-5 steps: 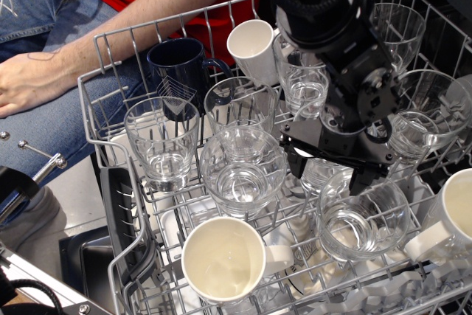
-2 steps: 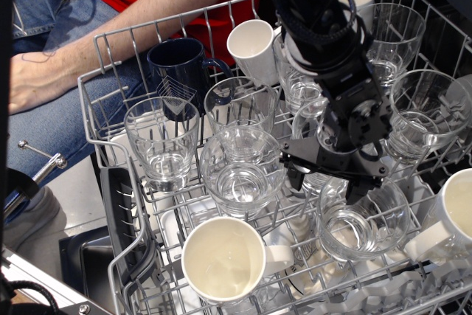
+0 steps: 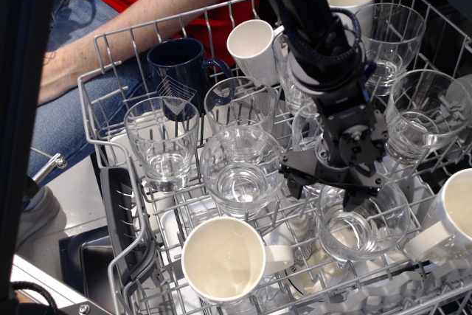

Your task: Pick up glass cup

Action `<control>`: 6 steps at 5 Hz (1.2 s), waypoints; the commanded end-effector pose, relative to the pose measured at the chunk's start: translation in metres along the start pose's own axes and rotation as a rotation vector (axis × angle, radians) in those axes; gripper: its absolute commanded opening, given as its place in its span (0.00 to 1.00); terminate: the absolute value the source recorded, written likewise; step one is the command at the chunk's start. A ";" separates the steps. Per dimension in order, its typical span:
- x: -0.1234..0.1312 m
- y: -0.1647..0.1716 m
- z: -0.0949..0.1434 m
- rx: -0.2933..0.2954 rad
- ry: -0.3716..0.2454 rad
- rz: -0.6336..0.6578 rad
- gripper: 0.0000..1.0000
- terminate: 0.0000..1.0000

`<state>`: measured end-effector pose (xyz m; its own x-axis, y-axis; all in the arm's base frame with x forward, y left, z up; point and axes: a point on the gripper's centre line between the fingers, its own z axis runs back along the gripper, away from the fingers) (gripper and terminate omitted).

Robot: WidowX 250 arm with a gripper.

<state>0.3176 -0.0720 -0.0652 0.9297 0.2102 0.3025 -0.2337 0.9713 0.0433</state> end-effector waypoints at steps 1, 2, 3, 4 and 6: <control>0.000 -0.009 0.003 -0.011 -0.017 0.035 0.00 0.00; 0.004 -0.009 0.005 -0.016 -0.018 0.045 0.00 0.00; 0.012 -0.013 0.008 -0.010 -0.011 0.054 0.00 0.00; 0.023 -0.013 0.020 -0.019 0.009 0.062 0.00 0.00; 0.028 -0.006 0.070 -0.109 0.053 0.043 0.00 0.00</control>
<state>0.3100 -0.0773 -0.0086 0.9562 0.2414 0.1656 -0.2396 0.9704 -0.0311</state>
